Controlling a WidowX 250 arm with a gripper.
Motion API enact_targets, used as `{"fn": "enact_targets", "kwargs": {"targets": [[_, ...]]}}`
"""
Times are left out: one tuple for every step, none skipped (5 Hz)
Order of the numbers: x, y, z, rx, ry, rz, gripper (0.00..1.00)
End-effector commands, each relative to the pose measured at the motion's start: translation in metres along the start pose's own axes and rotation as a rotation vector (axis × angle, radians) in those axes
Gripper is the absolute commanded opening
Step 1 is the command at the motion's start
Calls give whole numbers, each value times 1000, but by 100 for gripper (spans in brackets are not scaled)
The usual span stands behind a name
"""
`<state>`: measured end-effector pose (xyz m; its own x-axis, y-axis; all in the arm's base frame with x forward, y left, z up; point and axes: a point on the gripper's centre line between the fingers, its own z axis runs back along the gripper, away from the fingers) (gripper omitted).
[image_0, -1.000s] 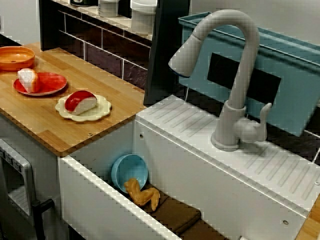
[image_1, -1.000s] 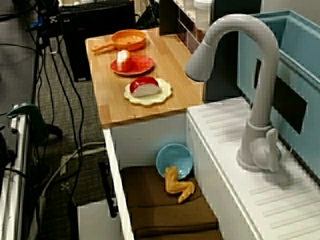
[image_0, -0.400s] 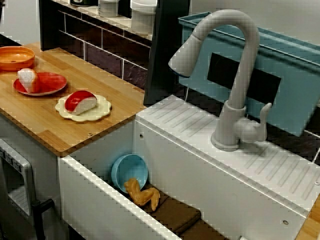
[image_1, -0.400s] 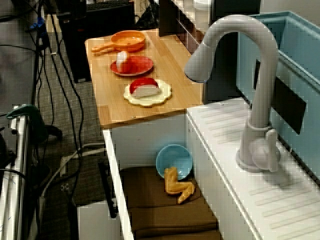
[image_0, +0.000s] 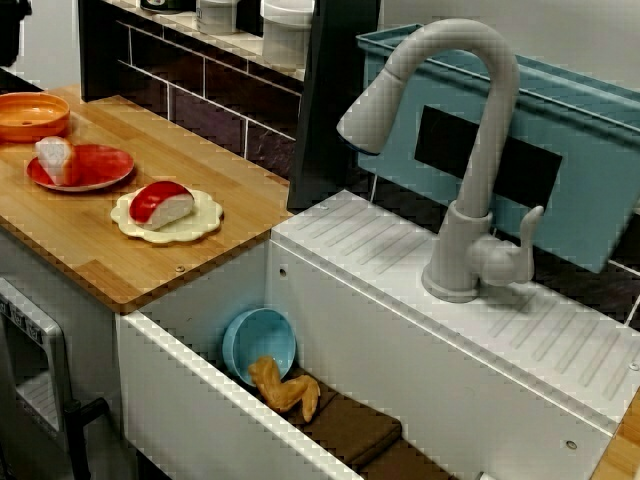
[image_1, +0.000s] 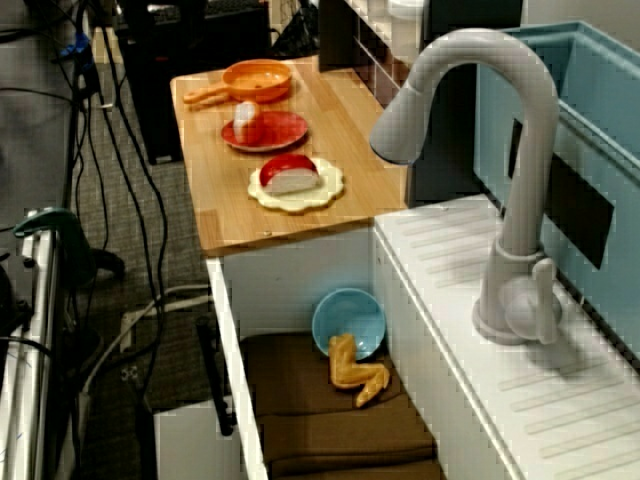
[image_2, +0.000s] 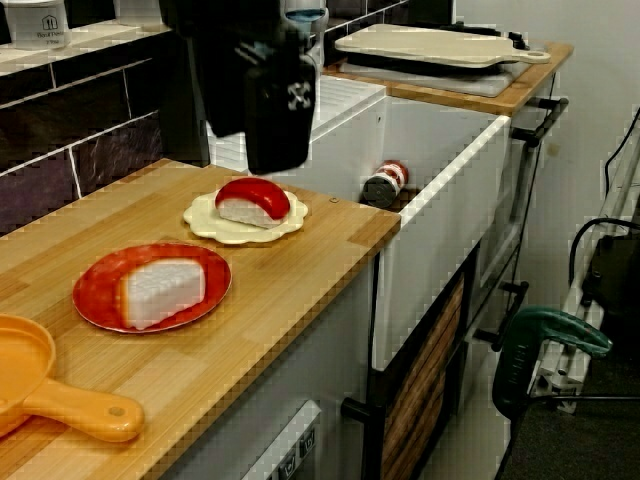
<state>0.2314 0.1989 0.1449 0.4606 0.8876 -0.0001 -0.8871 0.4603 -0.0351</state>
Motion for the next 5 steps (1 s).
{"fn": "enact_targets", "kwargs": {"targets": [[-1,-12,2,-41,-64,338,100],[4,-20,2,-35,-120,348,100],[14,-24,-4,4,-126,385,100],[25,-20,-11,32,-147,410,100],[33,-17,-19,38,-155,438,100]]}}
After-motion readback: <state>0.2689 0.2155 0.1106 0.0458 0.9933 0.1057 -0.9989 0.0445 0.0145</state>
